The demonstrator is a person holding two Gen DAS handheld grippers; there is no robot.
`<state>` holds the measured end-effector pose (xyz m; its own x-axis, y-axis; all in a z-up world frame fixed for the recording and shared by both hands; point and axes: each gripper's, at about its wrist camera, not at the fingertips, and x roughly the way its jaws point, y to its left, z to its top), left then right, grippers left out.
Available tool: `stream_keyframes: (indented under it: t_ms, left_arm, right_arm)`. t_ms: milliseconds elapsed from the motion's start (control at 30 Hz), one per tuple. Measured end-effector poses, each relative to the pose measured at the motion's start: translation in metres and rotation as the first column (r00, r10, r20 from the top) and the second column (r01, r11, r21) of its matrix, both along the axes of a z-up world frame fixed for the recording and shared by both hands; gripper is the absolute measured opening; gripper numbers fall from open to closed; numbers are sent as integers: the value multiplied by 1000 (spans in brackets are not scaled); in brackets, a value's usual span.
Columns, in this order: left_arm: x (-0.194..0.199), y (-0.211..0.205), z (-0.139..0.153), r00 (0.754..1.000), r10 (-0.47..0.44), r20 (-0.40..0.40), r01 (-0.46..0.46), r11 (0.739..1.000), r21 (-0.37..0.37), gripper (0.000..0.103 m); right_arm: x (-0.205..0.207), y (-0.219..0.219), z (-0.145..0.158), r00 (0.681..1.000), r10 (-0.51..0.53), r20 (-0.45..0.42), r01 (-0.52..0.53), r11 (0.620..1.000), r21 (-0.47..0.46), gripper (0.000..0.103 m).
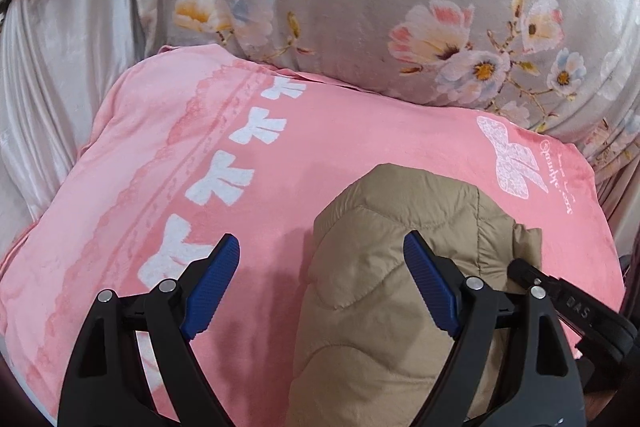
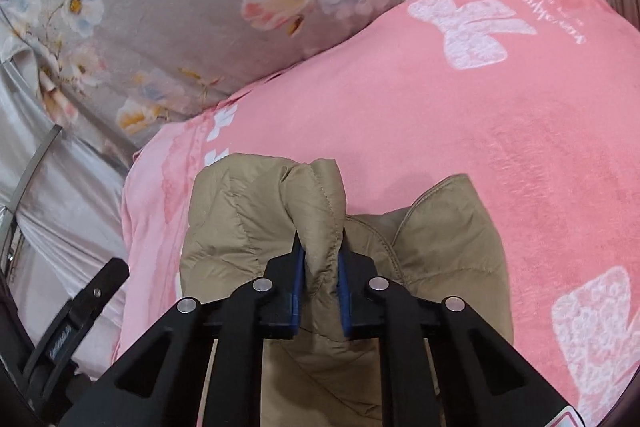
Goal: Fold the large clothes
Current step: 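Pinch the jacket fold with the right gripper while the left gripper presses the bundle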
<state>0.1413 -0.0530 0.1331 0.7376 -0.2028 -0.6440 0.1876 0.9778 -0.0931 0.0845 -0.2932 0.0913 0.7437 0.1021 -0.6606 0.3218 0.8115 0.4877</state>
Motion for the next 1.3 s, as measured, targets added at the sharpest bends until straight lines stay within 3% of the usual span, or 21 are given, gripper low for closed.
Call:
stream_keyframes:
  t_ms: [200, 500, 600, 767, 1000, 1300]
  left_arm:
    - [6, -59, -14, 995, -86, -42, 87, 996, 10, 82]
    - [7, -117, -62, 986, -124, -112, 133, 988, 80, 82]
    - [7, -124, -77, 986, -122, -117, 134, 986, 101, 83]
    - [5, -126, -94, 993, -101, -59, 109, 982, 153, 88]
    - [11, -121, -110, 996, -85, -38, 90, 985, 147, 96]
    - [13, -127, -124, 997, -77, -10, 77, 984, 162, 98]
  right_arm:
    - [-21, -24, -23, 996, -82, -35, 78, 992, -97, 12]
    - [-26, -46, -63, 982, -163, -92, 137, 961, -240, 12]
    - [-22, -45, -73, 983, -162, -92, 131, 952, -277, 13]
    - [-19, -38, -83, 985, -150, -86, 119, 948, -295, 15]
    - [-13, -32, -94, 987, -135, -88, 101, 943, -316, 19]
    - [-7, -35, -104, 988, -126, -86, 94, 947, -308, 22]
